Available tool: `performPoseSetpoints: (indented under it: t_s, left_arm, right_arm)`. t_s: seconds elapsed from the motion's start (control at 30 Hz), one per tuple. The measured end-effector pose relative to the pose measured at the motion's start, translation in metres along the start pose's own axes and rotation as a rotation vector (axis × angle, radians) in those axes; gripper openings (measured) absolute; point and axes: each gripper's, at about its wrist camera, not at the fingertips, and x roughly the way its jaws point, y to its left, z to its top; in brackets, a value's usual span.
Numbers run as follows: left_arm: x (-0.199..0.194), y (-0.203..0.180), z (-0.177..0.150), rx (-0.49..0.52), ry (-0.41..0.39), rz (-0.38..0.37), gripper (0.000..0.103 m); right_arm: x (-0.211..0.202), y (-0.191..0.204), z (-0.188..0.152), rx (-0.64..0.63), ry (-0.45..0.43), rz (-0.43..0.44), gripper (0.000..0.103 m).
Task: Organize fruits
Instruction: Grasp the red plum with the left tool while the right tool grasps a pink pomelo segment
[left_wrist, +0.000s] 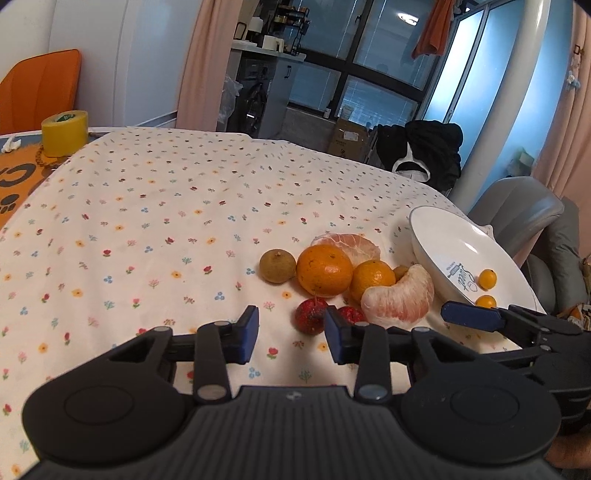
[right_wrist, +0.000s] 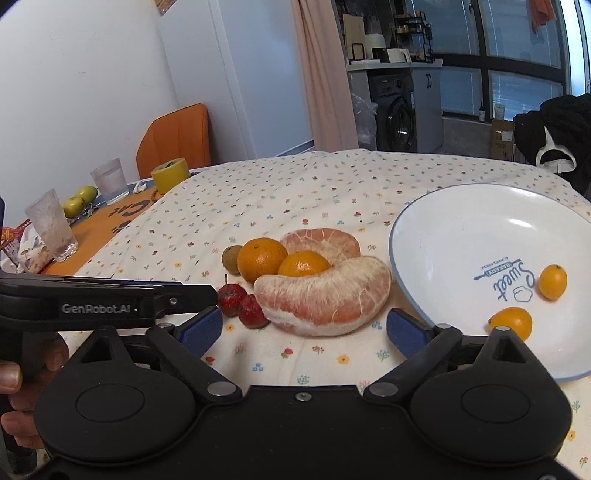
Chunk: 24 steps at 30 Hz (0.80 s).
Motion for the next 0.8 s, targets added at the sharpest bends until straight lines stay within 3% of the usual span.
performPoseSetpoints:
  t_s: [0.23, 0.4, 0.53, 0.8]
  left_arm:
    - [0.012, -0.005, 0.003, 0.014, 0.022, -0.051, 0.035]
    - [0.015, -0.006, 0.004, 0.010, 0.008, -0.048, 0.035]
    - [0.019, -0.003, 0.003, 0.014, 0.026, -0.055, 0.023]
    - [0.010, 0.011, 0.003, -0.015, 0.013, -0.022, 0.023]
  right_arm:
    - [0.004, 0.000, 0.000, -0.029, -0.013, 0.003, 0.088]
    - [0.005, 0.001, 0.000, -0.042, -0.022, 0.009, 0.087]
    - [0.007, 0.005, 0.000, -0.060, -0.014, -0.005, 0.088]
    - [0.016, 0.011, 0.003, -0.084, -0.009, -0.026, 0.091]
